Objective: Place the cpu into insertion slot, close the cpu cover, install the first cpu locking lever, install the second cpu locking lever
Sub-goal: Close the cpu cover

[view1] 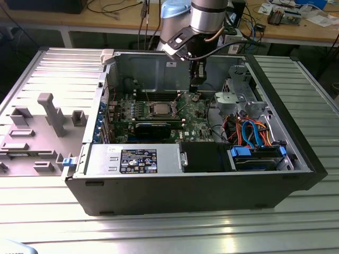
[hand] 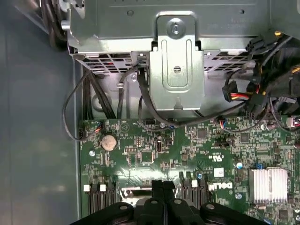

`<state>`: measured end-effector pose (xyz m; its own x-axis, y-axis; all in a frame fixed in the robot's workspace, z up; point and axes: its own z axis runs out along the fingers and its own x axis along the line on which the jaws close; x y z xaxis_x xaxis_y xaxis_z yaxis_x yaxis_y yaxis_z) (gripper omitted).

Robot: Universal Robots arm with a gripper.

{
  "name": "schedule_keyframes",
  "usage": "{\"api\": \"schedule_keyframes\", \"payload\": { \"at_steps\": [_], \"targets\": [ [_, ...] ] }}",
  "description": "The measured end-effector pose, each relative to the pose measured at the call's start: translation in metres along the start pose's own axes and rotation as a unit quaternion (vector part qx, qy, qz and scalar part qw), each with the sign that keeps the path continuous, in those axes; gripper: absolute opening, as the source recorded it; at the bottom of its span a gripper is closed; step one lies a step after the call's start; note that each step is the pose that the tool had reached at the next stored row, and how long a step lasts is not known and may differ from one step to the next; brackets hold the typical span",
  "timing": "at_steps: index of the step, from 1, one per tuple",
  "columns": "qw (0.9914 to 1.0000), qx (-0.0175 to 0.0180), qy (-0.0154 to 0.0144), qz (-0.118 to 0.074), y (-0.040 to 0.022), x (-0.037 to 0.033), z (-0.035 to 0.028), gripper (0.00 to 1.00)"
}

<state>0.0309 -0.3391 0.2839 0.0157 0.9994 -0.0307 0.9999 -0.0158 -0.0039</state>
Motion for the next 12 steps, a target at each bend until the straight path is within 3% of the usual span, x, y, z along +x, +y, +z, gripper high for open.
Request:
{"api": "schedule_keyframes", "payload": {
  "at_steps": [1, 3, 4, 12],
  "targets": [
    [0.99998, 0.0021, 0.0000, -0.005, 0.0094, 0.0022, 0.0118, 0.11],
    [0.99993, 0.0020, 0.0023, -0.011, 0.0099, 0.0030, 0.0273, 0.11],
    [0.99979, 0.0019, 0.0133, -0.015, 0.0060, 0.0031, 0.0325, 0.11],
    [0.99977, -0.0003, 0.0135, -0.017, -0.0093, 0.0028, 0.0328, 0.11]
  ]
}}
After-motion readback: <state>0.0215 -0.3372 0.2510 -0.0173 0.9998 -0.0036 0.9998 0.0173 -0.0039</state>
